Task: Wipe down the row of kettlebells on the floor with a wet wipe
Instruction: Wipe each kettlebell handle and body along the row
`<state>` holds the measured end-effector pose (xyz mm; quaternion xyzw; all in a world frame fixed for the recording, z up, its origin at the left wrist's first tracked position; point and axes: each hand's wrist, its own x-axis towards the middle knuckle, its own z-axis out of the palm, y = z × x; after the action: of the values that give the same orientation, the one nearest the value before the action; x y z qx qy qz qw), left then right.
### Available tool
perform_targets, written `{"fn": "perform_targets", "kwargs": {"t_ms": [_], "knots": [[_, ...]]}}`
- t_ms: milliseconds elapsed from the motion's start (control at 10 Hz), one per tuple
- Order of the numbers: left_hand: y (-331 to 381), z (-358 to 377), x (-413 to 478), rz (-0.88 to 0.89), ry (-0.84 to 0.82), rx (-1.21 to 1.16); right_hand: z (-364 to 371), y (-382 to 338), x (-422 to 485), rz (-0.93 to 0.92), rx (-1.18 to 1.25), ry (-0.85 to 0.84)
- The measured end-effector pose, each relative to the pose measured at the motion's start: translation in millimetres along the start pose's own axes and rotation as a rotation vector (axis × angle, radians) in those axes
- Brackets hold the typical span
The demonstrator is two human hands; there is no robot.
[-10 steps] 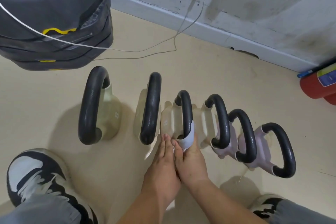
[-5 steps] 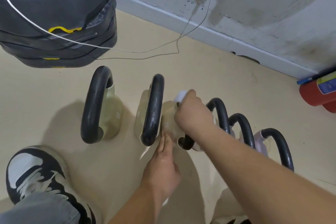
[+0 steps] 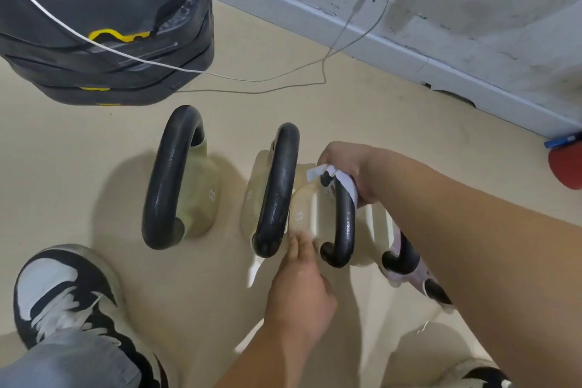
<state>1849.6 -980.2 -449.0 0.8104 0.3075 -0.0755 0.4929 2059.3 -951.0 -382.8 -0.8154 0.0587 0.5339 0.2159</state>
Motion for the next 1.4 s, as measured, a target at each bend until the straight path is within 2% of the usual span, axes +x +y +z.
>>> {"fn": "perform_targets", "kwargs": {"t_ms": [100, 200, 400, 500, 600, 700, 900, 1100, 1200, 1300, 1400], "knots": [[0.4, -1.1, -1.4, -0.005, -0.021, -0.004, 11.6, 10.8, -22.1, -0.191, -0.167, 0.23], [-2.1, -2.8, -1.7, -0.01, -0.033, 0.003, 36.1, 34.8, -34.2, -0.307, 0.048, 0.542], [-4.7, -9.5, -2.5, 0.038, -0.058, 0.05, 77.7, 91.6, -55.4, -0.498, 0.017, 0.731], [-3.9, -10.4, -2.5, 0.041, -0.118, 0.03, 95.6, 115.3, -58.2, -0.522, 0.0, 0.785], [-19.7, 1.3, 3.9, 0.035, -0.099, 0.008, 103.7, 129.5, -52.9, -0.543, 0.01, 0.833], [-9.2, -15.0, -5.5, -0.004, -0.117, -0.044, 111.7, 141.3, -48.7, -0.534, 0.117, 0.801], [-8.4, -22.9, -10.6, 0.072, -0.107, 0.067, 127.0, 159.8, -35.9, -0.436, 0.297, 0.659], [-18.4, -23.5, -22.1, -0.046, -0.17, 0.101, 128.0, 176.7, -46.5, -0.428, 0.093, 0.606], [-17.2, -25.6, -24.7, -0.047, -0.208, 0.107, 120.4, 182.3, -54.8, -0.348, 0.153, 0.549], [-5.6, -29.3, -27.0, -0.069, -0.231, -0.035, 115.2, 181.5, -71.8, -0.339, 0.285, 0.49], [19.7, -39.9, -32.3, -0.133, -0.314, -0.26, 110.5, 174.9, -92.6, -0.427, 0.47, 0.427]]}}
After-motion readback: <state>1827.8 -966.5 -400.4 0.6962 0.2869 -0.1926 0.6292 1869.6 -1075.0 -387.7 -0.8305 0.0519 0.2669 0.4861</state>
